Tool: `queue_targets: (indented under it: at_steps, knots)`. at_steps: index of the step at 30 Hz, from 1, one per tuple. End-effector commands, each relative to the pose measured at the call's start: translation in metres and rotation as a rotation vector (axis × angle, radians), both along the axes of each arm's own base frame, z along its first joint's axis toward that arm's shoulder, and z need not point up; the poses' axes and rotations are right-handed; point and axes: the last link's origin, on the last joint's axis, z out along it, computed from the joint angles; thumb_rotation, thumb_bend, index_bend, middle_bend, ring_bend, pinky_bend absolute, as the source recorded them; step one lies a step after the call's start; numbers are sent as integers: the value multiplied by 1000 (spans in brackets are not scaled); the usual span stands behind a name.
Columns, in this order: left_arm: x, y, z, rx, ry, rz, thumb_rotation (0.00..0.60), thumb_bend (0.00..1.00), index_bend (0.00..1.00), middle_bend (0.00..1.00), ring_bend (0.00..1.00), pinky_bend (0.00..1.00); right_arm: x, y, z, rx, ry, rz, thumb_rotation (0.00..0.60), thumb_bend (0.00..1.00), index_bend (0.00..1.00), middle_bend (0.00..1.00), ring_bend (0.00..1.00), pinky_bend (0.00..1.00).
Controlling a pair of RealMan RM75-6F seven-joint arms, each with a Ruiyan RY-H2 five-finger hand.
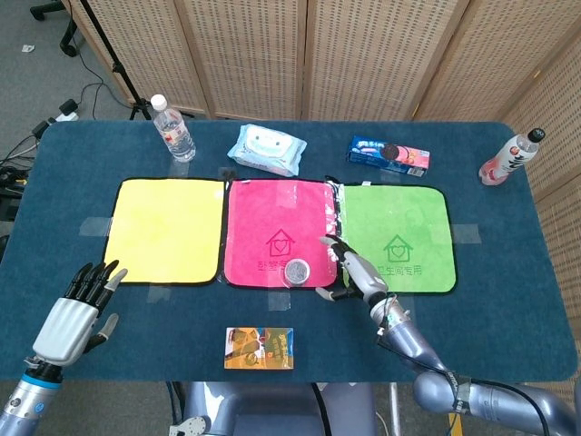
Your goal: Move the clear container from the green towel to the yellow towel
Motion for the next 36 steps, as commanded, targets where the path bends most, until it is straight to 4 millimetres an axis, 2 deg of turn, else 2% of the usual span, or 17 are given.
queue_targets:
  at_steps: [1,4,8,13,14,18,24,29,36]
  knots:
    - [0,0,-2,-4,7,2,600,440,0,0,0,5,-22,13,22,-4,116,44,600,312,77,0,0,50]
    - [0,0,-3,-7,12,1,600,440,0,0,0,5,-34,24,34,-36,188,89,600,311,77,0,0,50]
    - [0,-1,-5,-7,24,-2,600,441,0,0,0,5,-61,52,58,-159,318,171,600,311,77,0,0,50]
    - [-1,-2,-7,-9,35,0,600,440,0,0,0,5,-82,73,73,-221,344,180,600,311,95,0,0,50]
    - [-1,-2,-8,-14,39,1,600,440,0,0,0,5,-92,81,81,-241,370,182,600,311,104,0,0,50]
    - [0,-3,-11,-17,48,-1,600,440,0,0,0,5,-113,100,97,-309,433,216,600,311,109,1,0,50]
    - [0,-4,-12,-11,58,-4,600,440,0,0,0,5,-138,127,112,-397,518,219,600,313,109,1,0,50]
    - [2,-5,-11,-4,61,-13,600,441,0,0,0,5,-143,136,127,-477,531,220,600,311,109,3,0,50]
    - [3,-7,-9,7,62,-31,600,441,0,0,0,5,-143,138,130,-485,537,230,600,311,110,3,0,50]
